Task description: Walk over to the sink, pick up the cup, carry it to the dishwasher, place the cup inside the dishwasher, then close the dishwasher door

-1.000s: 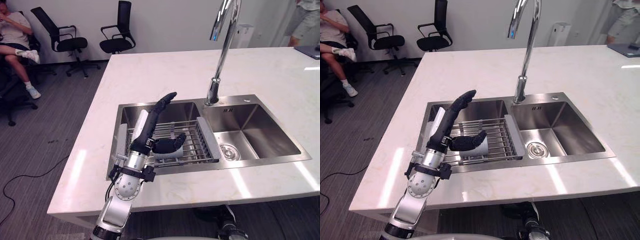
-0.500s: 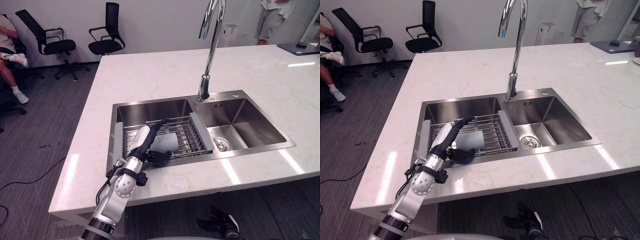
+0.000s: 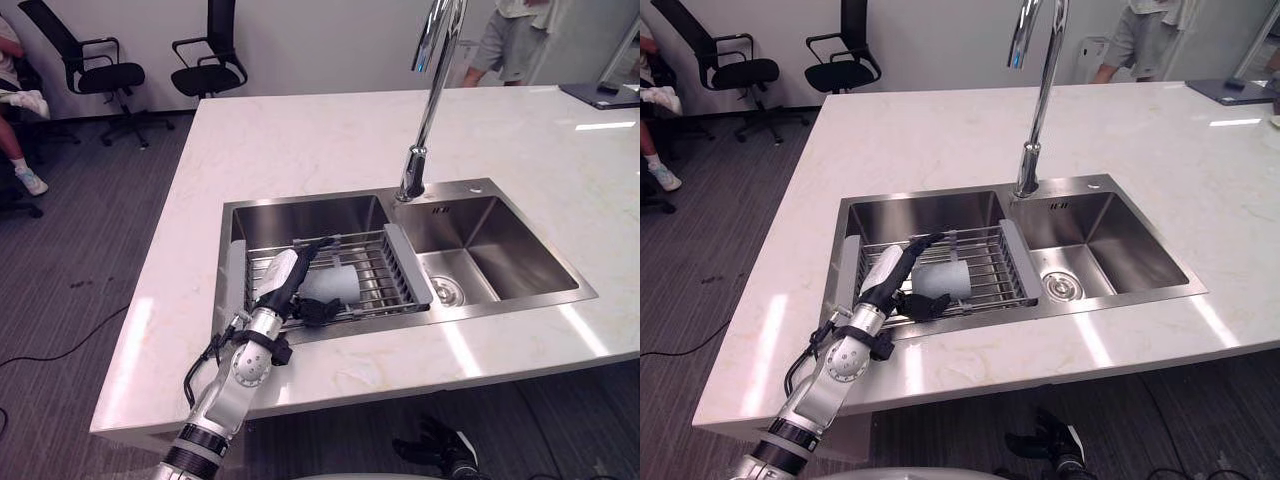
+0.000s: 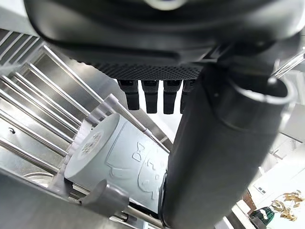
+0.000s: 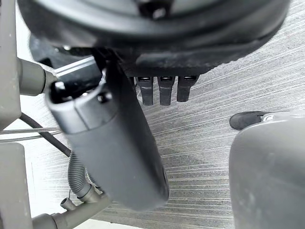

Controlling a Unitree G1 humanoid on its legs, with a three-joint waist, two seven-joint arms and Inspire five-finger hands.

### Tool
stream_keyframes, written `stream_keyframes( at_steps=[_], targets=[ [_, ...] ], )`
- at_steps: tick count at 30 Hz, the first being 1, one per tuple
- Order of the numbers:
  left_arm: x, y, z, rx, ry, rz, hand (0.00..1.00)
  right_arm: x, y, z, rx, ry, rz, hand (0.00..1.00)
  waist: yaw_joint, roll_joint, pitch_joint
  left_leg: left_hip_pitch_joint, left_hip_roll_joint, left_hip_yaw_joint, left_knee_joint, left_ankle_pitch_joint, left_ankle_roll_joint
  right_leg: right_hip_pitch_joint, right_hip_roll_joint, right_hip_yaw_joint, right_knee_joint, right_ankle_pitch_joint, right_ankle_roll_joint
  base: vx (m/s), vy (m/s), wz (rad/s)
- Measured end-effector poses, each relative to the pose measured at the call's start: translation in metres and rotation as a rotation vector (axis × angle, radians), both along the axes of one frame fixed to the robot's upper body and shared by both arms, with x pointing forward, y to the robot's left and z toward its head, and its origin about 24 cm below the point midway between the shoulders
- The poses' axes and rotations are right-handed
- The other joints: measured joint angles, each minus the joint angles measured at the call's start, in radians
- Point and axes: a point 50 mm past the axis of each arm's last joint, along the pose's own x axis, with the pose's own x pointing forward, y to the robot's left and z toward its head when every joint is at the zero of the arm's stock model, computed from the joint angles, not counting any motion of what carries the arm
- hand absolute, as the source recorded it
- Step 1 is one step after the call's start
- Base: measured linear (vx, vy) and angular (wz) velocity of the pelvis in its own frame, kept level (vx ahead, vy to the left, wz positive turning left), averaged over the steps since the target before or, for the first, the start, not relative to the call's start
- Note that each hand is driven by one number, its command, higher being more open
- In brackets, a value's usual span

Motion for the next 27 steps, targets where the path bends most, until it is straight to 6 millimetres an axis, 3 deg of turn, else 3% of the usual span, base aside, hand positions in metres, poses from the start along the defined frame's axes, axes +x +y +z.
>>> stream_keyframes(
  at_steps=[27],
  targets=[
    [0.03, 0.027, 0.002, 0.3, 0.053, -0.041, 0.9, 0.001, 0.001, -0.001, 0.008, 0.006, 0.032, 0.9, -0.054, 0.006, 0.009, 0.002, -0.001, 0.004, -0.009, -0.002, 0.0, 0.001, 0.001, 0.019, -0.031, 0.018, 0.0, -0.01, 0.002, -0.02]
  ],
)
